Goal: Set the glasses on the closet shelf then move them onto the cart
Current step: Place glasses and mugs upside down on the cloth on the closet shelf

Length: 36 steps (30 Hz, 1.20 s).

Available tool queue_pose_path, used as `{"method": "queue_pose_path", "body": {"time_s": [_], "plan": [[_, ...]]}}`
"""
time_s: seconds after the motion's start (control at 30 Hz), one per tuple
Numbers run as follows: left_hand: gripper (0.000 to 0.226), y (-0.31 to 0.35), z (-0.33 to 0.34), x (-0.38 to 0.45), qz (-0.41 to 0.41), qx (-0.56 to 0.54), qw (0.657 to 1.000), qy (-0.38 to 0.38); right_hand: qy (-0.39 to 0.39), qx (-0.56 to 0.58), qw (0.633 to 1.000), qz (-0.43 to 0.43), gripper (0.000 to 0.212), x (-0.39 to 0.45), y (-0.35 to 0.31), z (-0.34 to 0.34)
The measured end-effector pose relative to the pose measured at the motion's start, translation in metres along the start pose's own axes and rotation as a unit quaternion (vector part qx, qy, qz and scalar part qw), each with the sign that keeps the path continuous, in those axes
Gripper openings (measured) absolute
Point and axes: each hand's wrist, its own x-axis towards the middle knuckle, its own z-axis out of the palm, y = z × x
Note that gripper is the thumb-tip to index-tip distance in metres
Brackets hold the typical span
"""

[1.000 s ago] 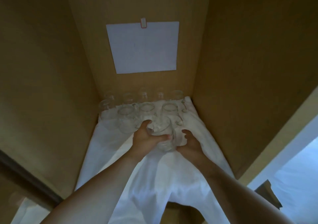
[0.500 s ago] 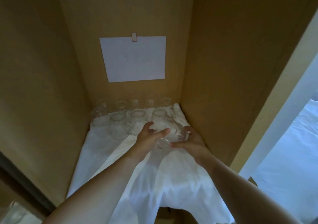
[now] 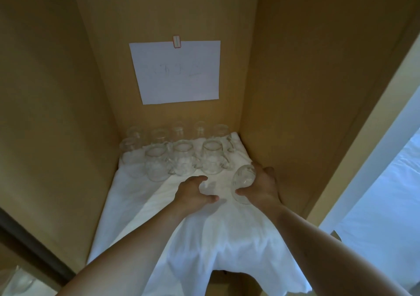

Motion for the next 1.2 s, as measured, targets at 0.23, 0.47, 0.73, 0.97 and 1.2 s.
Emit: {"method": "queue_pose_path", "body": {"time_s": [0.23, 0.47, 0.73, 0.97, 1.2], "plan": [[0.081, 0.017, 0.002, 0.021, 0.041, 0.058, 0.997, 0.033, -0.010, -0.037, 0.999, 0.020, 0.090, 0.023, -0.004, -0.003], [0.082, 0.035, -0.012, 0.048, 0.110, 0.183, 0.973, 0.091, -0.022, -0.055, 0.998, 0.030, 0.096, 0.051, -0.006, -0.003], [0.097, 0.054, -0.011, 0.094, 0.140, 0.318, 0.937, 0.027, -0.023, -0.064, 0.997, 0.028, 0.096, 0.073, -0.009, 0.004], [0.085, 0.051, -0.010, 0.110, 0.156, 0.303, 0.939, 0.034, -0.034, -0.041, 0.998, 0.023, 0.101, 0.092, -0.015, 0.009], [0.078, 0.042, -0.013, 0.111, 0.182, 0.277, 0.943, 0.039, -0.045, -0.042, 0.998, 0.015, 0.102, 0.103, -0.023, 0.005]]}}
